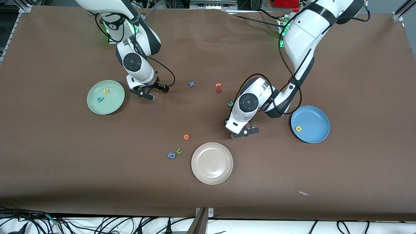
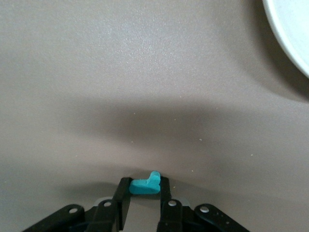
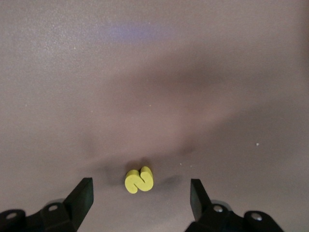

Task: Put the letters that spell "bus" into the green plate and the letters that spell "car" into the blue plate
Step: 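Grasp the teal L with the left gripper while the right gripper reaches yellow 2, then place the teal L on the blue plate while the right gripper grasps yellow 2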

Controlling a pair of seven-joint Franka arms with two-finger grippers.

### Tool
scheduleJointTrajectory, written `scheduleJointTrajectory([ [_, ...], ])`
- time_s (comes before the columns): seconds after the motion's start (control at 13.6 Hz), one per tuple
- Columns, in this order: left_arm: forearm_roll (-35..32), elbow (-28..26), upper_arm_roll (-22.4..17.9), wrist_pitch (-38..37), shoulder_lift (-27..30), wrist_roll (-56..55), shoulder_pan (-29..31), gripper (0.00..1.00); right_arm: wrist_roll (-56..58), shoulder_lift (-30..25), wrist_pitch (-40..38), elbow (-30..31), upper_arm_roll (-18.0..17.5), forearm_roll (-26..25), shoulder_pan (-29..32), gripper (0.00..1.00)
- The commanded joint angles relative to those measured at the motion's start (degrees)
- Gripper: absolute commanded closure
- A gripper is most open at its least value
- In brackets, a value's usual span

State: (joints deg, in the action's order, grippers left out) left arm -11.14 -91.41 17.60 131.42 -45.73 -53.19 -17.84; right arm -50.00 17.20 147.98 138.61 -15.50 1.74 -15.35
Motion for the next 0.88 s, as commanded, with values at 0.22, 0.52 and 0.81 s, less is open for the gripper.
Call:
scheduleJointTrajectory([
  [0.22, -1.0, 1.8, -0.4, -2.7, 0.9, -0.4, 1.6, 0.8, 5.7, 0.1, 4.1, 2.5, -0.3, -0.3, 0.1, 0.17],
  [0.52, 1.6, 1.9, 2.3, -14.1, 5.6, 10.1, 8.8, 0.8, 7.0, 0.3, 4.4, 2.5, -0.3, -0.4, 0.1, 0.34],
  [0.81, 1.8, 1.9, 2.3, -27.4, 9.4, 28.3, 16.6, 0.79, 7.2, 0.3, 4.4, 2.6, -0.3, -0.4, 0.1, 0.52],
])
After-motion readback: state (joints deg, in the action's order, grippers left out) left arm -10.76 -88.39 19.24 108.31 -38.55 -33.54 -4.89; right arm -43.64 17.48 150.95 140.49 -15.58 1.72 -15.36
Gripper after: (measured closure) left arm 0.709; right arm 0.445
